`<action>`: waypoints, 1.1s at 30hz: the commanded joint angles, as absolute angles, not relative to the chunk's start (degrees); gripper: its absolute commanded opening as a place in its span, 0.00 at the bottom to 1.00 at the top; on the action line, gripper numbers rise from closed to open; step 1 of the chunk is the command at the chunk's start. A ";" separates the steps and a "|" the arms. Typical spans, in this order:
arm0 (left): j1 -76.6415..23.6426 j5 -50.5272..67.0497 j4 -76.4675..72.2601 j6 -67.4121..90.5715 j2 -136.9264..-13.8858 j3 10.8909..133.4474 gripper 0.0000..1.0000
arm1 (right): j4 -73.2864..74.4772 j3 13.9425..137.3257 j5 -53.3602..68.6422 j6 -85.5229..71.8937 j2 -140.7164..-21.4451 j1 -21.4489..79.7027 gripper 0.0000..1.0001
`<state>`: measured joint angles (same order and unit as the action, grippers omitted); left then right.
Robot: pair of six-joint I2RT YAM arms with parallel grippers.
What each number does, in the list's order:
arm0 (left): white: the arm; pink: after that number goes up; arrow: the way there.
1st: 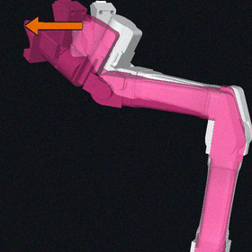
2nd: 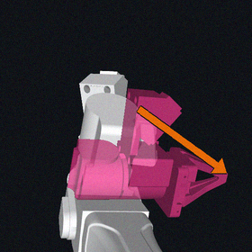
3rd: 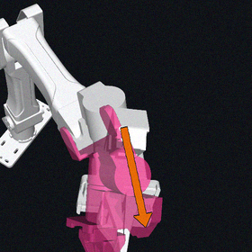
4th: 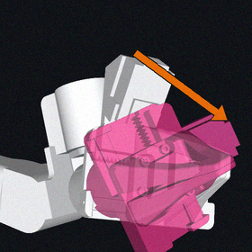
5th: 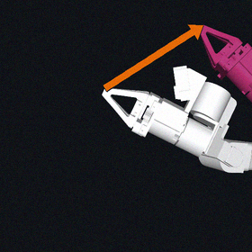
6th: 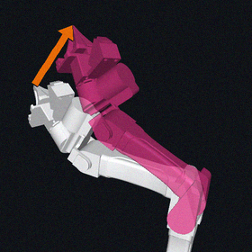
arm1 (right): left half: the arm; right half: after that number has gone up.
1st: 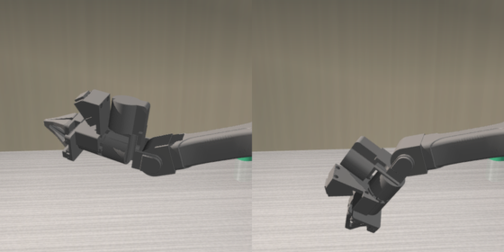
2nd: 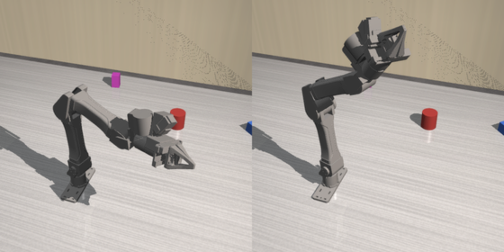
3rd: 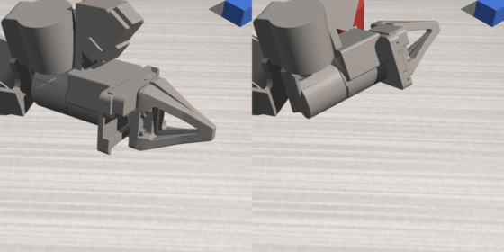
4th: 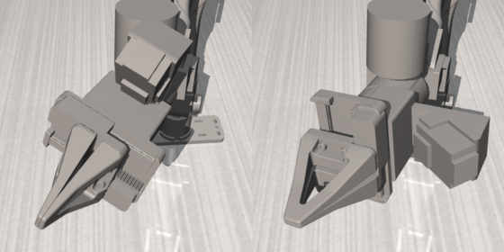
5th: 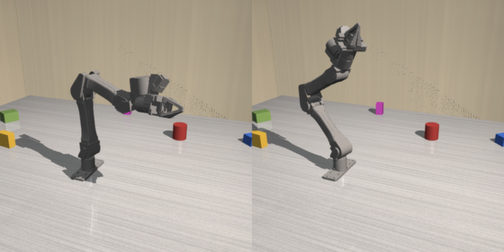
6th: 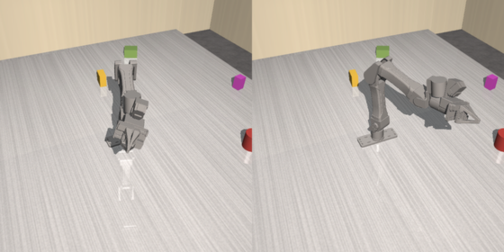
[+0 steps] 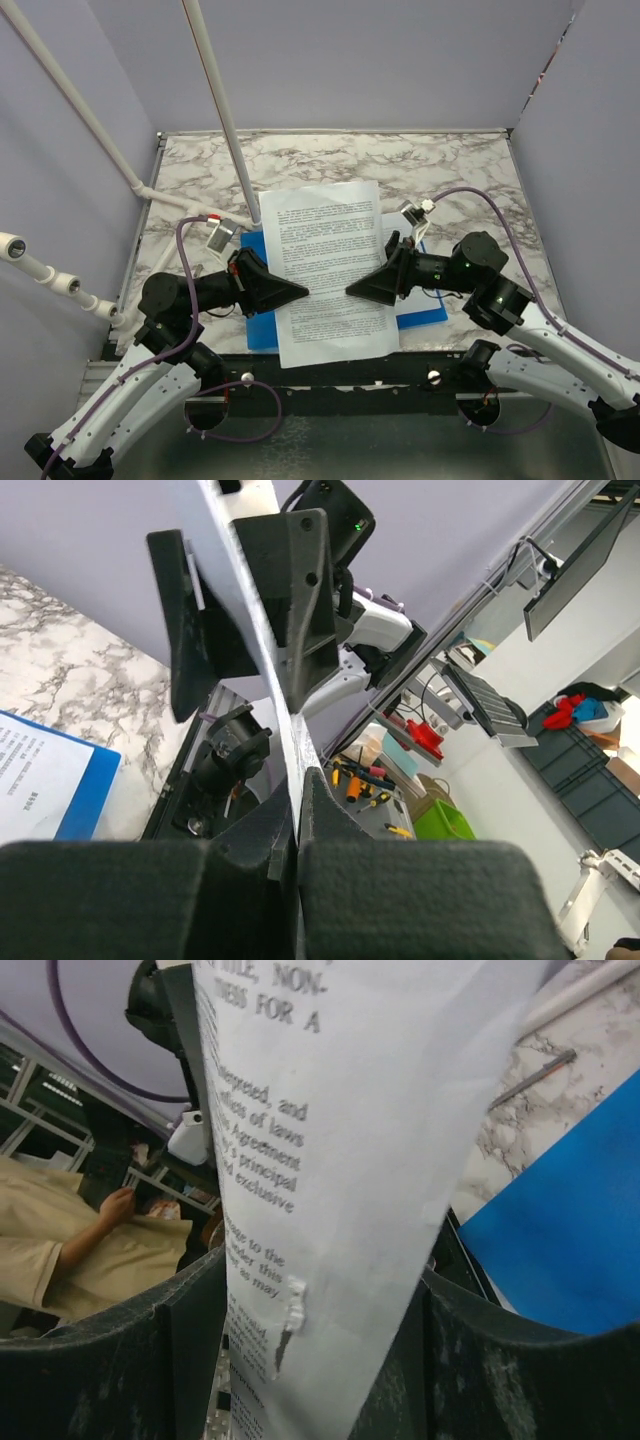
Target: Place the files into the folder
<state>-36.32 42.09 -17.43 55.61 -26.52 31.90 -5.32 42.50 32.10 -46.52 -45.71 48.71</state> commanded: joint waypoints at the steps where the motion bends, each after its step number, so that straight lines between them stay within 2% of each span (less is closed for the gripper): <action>1: -35.95 43.37 -14.91 53.36 -26.39 31.97 0.00 | -10.06 42.28 33.77 -46.76 -42.05 49.00 0.67; 8: -35.95 43.01 -10.92 50.49 -26.55 32.19 0.00 | -5.72 43.92 30.07 -44.29 -37.71 49.04 0.65; 12: -35.95 41.82 -9.85 49.62 -26.82 32.47 0.00 | -4.07 44.97 30.10 -43.70 -37.74 49.04 0.59; 24: -35.95 40.29 -8.57 48.68 -27.58 33.28 0.00 | -2.10 46.04 29.48 -42.38 -39.05 49.04 0.20; 28: -35.95 39.76 -8.81 48.89 -27.91 33.32 0.00 | -1.23 46.57 29.17 -41.60 -39.99 49.04 0.01; 33: -35.95 39.11 -9.33 49.53 -28.98 33.12 0.01 | -0.31 46.97 27.67 -41.02 -40.06 49.04 0.00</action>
